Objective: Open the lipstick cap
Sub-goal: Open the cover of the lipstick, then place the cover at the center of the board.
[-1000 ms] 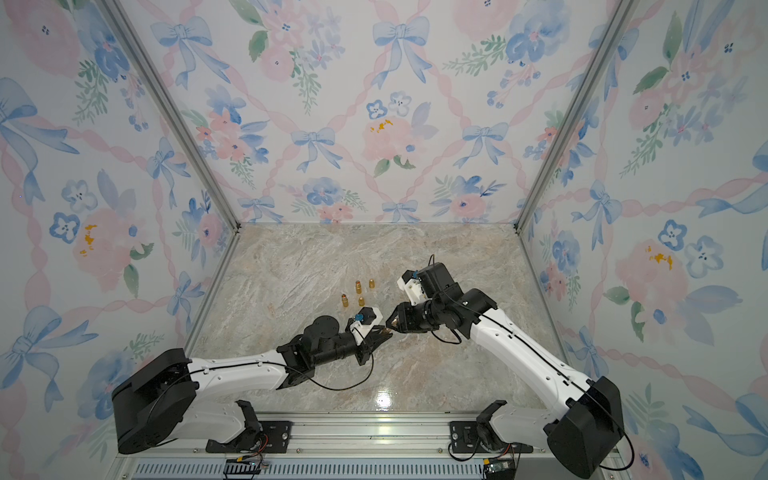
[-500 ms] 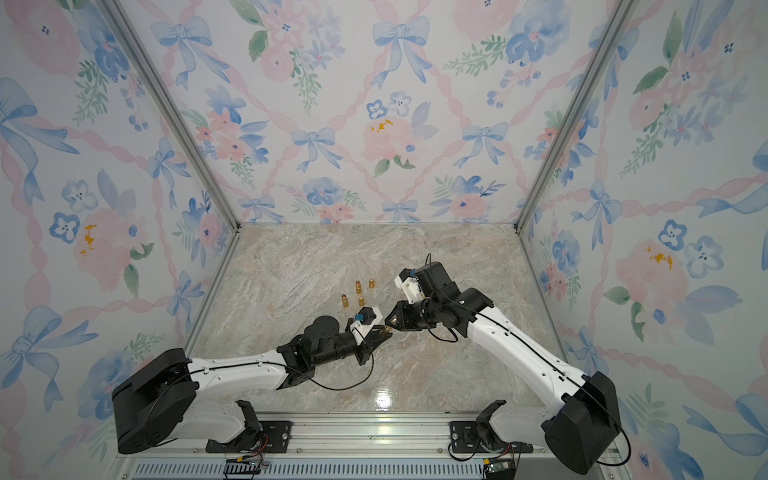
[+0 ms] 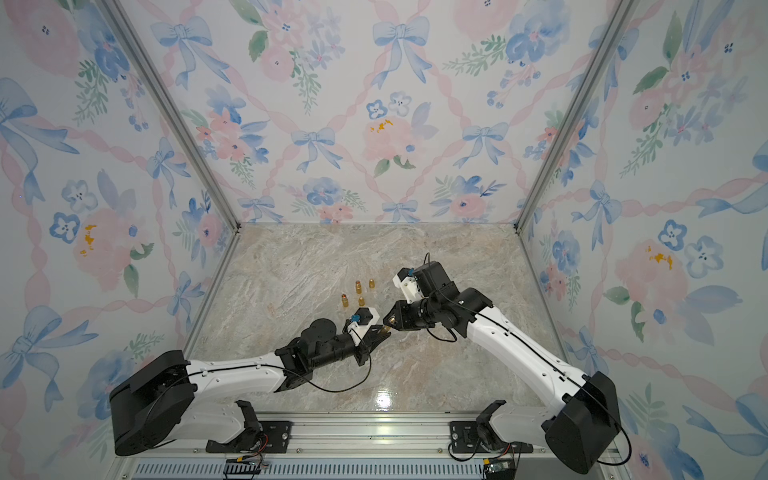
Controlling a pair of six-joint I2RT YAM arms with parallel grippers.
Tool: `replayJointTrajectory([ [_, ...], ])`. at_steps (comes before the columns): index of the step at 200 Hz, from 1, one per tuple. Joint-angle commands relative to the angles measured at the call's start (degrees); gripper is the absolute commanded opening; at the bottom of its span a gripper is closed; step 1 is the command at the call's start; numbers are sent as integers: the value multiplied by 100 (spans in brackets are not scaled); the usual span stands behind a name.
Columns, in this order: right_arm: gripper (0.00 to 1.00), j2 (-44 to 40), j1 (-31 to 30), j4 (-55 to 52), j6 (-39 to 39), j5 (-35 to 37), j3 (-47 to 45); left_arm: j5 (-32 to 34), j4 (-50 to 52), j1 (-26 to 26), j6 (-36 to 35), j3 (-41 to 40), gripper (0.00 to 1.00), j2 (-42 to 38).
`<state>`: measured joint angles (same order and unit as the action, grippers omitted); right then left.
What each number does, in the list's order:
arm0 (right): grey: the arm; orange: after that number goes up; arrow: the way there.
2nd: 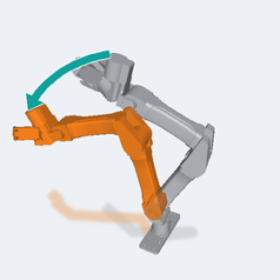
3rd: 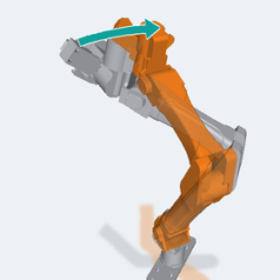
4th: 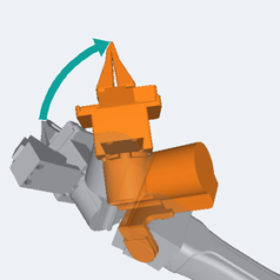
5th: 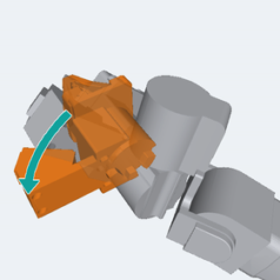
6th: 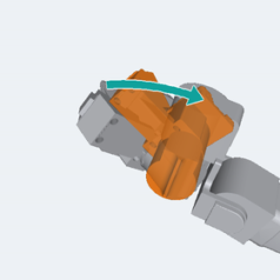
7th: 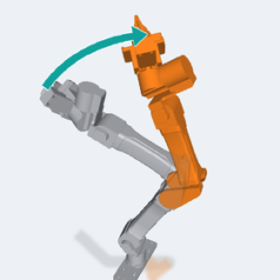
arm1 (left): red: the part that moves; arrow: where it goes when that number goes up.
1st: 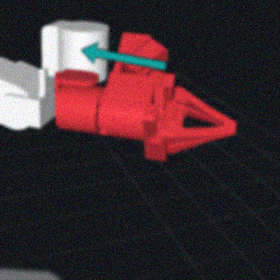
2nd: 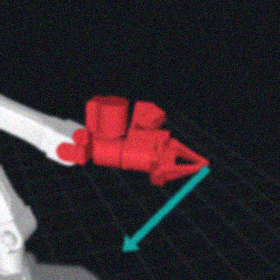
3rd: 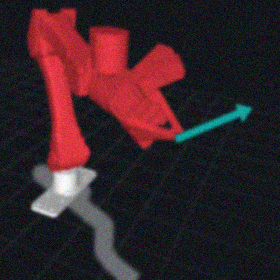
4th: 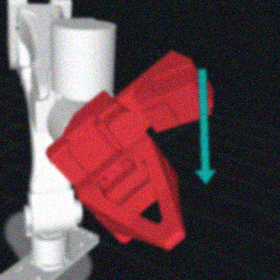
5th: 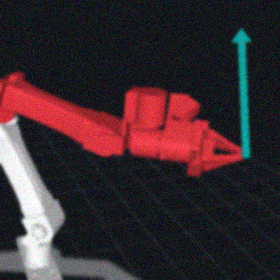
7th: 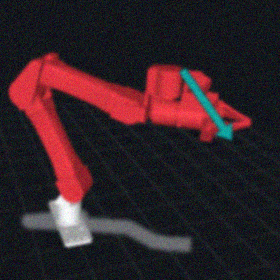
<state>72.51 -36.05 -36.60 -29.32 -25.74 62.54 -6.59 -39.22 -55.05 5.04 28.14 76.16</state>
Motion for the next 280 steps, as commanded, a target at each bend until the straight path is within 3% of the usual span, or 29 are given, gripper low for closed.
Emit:
replayJointTrajectory([
  [1,19,-60,130,-257,-11,140,250,479,422,57,182,-229,0,-118],
  [64,19,-115,300,-304,-100,11,469,720,964,61,112,-213,0,-256],
  [132,18,22,264,-224,-33,145,576,936,1026,141,240,-403,0,-945],
  [217,18,1149,-452,-278,293,851,1542,1786,1296,635,832,-786,0,-1998],
  [280,19,2296,-1103,-475,551,1759,2612,2403,1561,1119,1354,-1271,0,-2625],
])
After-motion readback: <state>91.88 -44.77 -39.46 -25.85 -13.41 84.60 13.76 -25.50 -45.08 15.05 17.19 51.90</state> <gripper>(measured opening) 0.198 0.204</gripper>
